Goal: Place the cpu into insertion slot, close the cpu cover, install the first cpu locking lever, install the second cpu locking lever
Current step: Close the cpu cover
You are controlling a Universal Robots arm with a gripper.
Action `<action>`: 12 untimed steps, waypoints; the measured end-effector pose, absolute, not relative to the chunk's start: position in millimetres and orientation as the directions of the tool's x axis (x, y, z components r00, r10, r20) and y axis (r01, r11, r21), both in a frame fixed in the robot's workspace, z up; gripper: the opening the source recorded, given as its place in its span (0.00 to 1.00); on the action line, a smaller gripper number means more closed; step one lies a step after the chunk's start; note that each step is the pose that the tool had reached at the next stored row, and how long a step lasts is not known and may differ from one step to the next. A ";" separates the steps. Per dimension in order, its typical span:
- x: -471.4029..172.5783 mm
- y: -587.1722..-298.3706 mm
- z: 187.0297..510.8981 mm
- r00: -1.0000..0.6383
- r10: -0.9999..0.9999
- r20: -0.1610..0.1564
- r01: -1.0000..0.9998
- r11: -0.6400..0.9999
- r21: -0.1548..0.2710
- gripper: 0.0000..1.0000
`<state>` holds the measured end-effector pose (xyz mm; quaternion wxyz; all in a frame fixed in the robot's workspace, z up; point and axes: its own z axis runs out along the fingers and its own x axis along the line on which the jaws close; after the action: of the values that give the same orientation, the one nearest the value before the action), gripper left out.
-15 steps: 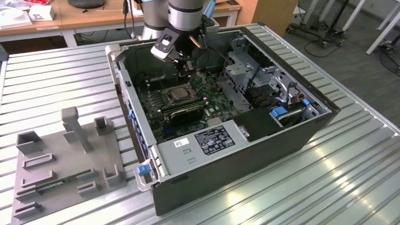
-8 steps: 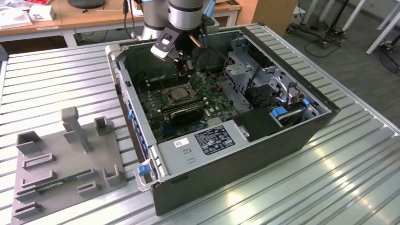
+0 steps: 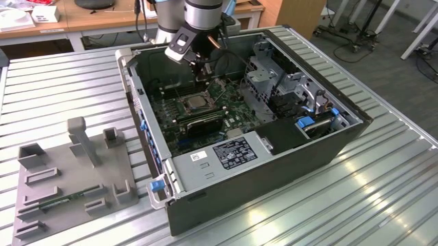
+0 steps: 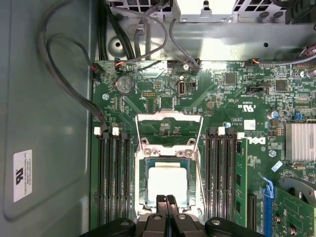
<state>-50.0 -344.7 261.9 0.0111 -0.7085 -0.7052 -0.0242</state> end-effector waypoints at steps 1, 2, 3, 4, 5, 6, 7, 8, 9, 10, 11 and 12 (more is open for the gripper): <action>-50.0 -344.7 262.8 0.004 0.999 0.050 1.000 -0.005 0.018 0.11; -50.0 -344.7 263.9 0.004 0.999 0.050 1.000 -0.005 0.018 0.11; -50.0 -344.7 265.0 0.004 0.999 0.050 1.000 -0.005 0.018 0.11; -50.0 -344.7 266.0 0.004 0.999 0.050 1.000 -0.005 0.018 0.11; -50.0 -344.7 267.2 0.004 0.999 0.050 1.000 -0.005 0.018 0.11; -50.0 -344.7 268.2 0.004 0.999 0.050 1.000 -0.005 0.018 0.11; -50.0 -344.7 269.3 0.004 0.999 0.050 1.000 -0.005 0.018 0.11; -50.0 -344.7 270.3 0.004 0.999 0.050 1.000 -0.005 0.018 0.11; -50.0 -344.7 270.9 0.004 0.999 0.050 1.000 -0.005 0.018 0.11; -50.0 -344.7 270.8 0.004 0.999 0.050 1.000 -0.005 0.018 0.11; -50.0 -344.7 270.8 0.004 0.999 0.050 1.000 -0.005 0.019 0.11; -50.0 -344.7 270.9 0.004 0.999 0.050 1.000 -0.005 0.018 0.11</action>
<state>-50.0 -344.7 270.9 0.0112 -0.7085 -0.7052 -0.0243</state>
